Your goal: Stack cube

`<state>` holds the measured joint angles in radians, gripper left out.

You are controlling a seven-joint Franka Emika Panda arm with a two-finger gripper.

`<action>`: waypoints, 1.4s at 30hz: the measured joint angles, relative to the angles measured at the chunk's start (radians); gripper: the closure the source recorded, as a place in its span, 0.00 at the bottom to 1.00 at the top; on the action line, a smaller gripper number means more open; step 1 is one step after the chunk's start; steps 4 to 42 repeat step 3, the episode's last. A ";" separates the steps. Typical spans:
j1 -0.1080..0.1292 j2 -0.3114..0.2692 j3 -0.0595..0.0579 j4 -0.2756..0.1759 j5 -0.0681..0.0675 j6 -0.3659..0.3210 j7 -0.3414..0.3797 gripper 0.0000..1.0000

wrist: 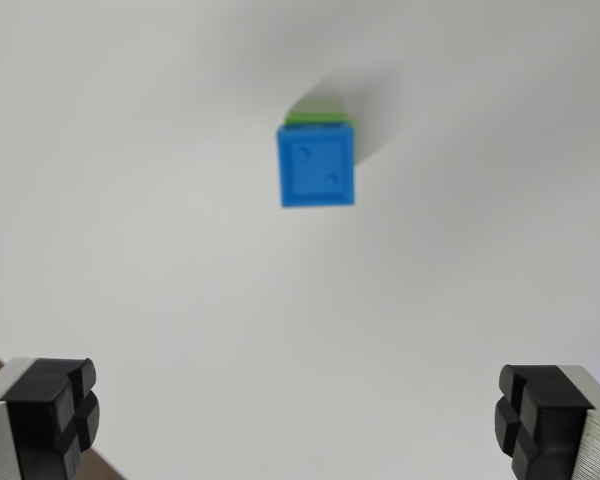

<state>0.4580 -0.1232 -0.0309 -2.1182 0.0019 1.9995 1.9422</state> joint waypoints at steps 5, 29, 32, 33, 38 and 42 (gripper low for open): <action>0.000 0.000 0.000 0.000 0.000 0.000 0.000 0.00; 0.000 0.000 0.000 0.000 0.000 0.000 0.000 0.00; 0.000 0.000 0.000 0.000 0.000 0.000 0.000 0.00; 0.000 0.000 0.000 0.000 0.000 0.000 0.000 0.00; 0.000 0.000 0.000 0.000 0.000 0.000 0.000 0.00; 0.000 0.000 0.000 0.000 0.000 0.000 0.000 0.00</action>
